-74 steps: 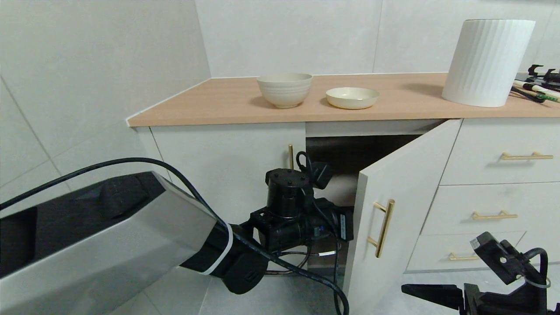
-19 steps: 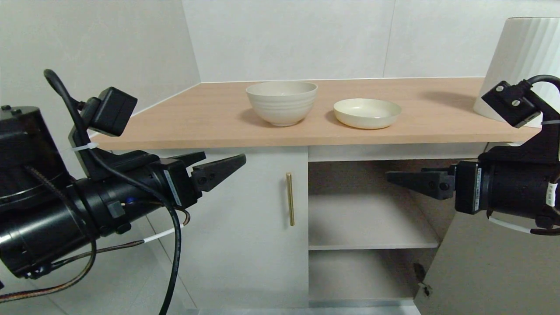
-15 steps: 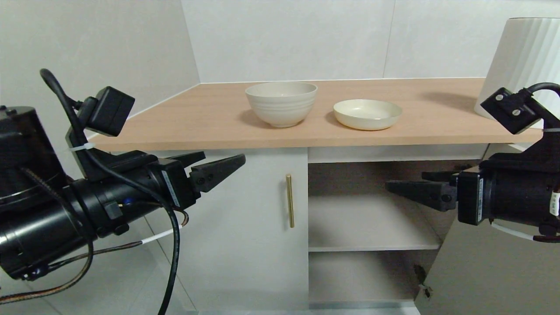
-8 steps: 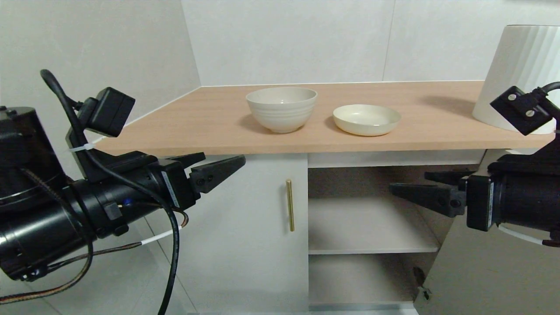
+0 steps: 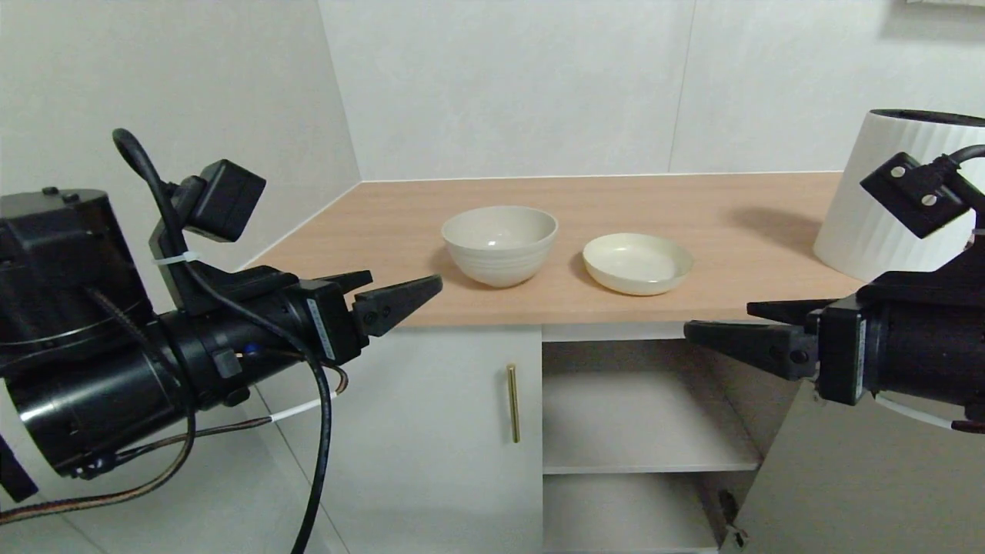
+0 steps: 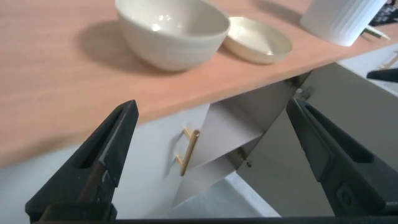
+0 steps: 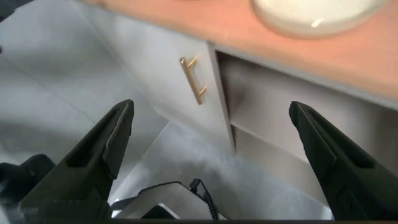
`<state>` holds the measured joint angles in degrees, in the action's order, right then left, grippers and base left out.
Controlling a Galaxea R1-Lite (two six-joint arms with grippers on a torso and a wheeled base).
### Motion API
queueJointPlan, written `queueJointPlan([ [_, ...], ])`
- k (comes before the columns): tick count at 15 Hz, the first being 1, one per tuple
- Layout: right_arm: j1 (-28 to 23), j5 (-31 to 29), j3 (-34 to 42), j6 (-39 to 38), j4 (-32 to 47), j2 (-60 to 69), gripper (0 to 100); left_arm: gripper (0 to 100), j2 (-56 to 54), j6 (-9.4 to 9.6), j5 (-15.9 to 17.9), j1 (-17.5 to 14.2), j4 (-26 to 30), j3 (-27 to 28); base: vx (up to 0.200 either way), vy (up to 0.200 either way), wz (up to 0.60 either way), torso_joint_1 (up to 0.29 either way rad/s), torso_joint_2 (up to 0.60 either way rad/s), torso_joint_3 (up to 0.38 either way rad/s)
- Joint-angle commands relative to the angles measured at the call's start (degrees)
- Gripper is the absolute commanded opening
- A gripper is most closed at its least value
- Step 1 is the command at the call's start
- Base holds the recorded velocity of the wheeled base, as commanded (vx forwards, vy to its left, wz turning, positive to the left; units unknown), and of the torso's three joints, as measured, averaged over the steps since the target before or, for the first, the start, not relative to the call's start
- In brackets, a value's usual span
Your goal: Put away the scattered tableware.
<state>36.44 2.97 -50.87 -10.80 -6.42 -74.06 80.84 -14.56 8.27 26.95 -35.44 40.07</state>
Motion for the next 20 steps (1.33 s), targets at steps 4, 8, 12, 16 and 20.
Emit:
queueJointPlan([
  [4, -0.23, 0.01, -0.19, 0.08, -0.34, -1.44, 100, 100, 1.87, -0.12, 0.08, -0.06, -0.33, 1.33, 0.0, 0.0, 0.0, 0.176, -0.46, -0.293],
  [8, -1.28, 0.1, -0.11, 0.34, -4.39, -4.87, 100, 100, 5.82, -0.03, 0.0, -0.94, 1.34, 8.18, 0.0, 0.0, 0.0, 0.199, -0.49, -0.289],
  [12, -2.25, -0.95, -1.25, 0.17, -5.88, -8.65, 100, 100, 7.05, -0.12, 0.35, -1.47, 13.03, 13.1, 0.0, 0.0, 0.0, 0.127, -0.29, -0.166],
  [16, -3.04, -10.27, -11.0, -7.74, 0.89, -14.36, 100, 100, 9.25, -10.67, -2.02, -1.64, 27.44, 22.95, 0.0, 0.0, 0.0, 0.007, -0.02, -0.012],
  [20, -6.64, -15.81, -18.74, -13.11, 9.15, -21.83, 100, 100, 18.83, -21.13, -6.6, -1.38, 39.22, 32.7, 0.0, 0.0, 0.0, 0.0, 0.0, 0.0],
])
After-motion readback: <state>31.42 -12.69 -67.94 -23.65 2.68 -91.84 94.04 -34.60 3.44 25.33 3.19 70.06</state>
